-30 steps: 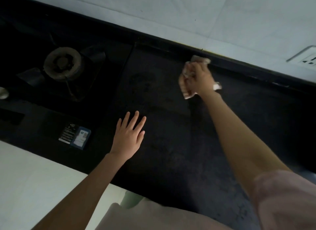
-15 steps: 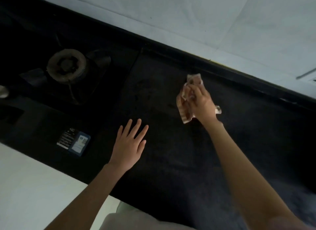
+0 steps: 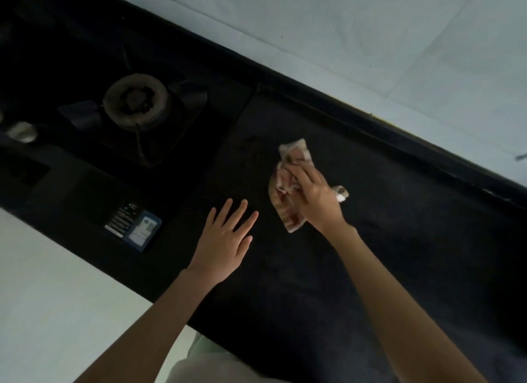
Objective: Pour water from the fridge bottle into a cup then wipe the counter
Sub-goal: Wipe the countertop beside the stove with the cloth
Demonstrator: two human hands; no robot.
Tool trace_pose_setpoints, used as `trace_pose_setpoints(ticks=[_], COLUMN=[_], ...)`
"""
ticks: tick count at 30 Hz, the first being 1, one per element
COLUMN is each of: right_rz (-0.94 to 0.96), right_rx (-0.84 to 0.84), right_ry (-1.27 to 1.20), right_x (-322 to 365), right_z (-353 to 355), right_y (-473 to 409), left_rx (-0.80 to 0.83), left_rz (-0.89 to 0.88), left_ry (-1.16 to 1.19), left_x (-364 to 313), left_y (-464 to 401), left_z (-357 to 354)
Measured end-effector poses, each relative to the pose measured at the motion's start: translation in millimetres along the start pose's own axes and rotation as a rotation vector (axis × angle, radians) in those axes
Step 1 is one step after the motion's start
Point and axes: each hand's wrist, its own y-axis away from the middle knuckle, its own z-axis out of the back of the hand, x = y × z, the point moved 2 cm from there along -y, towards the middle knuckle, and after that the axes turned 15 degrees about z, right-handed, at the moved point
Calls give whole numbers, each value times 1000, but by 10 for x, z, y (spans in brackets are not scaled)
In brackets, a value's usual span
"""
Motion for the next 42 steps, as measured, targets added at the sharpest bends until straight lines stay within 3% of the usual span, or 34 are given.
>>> trace_pose_setpoints(ticks=[3,8,12,17,21,26,31,37,42], right_rz=[-146,-264,-61,170,56,-265,-155,128,125], right_rx=[-84,-32,86,166,62,53,78,85,76], right_ry=[14,43,8,-12,31,107,53,-40,-21], right_x=[-359,-656,-260,191,-67,-521,-219,347,515], right_z=[201,172,-106,-269,-64,5,-348,-472,-252], right_y=[-9,-944,-1380,-771,-358,-1120,-1848,-1031,-32], left_rx=[7,6,24,27,24,28,38,-12,-2], left_rz=[11,11,10,8,10,11,6,102,171], left_ry=[15,40,50,59,60,77,83,86,100], left_x=[-9,-12,-9,15,21,10,17,191,534], left_y=[-5,-5,-8,-7,-12,1,16,204,561], left_z=[-9,-13,-31,-42,-41,-48,-30,67,-7])
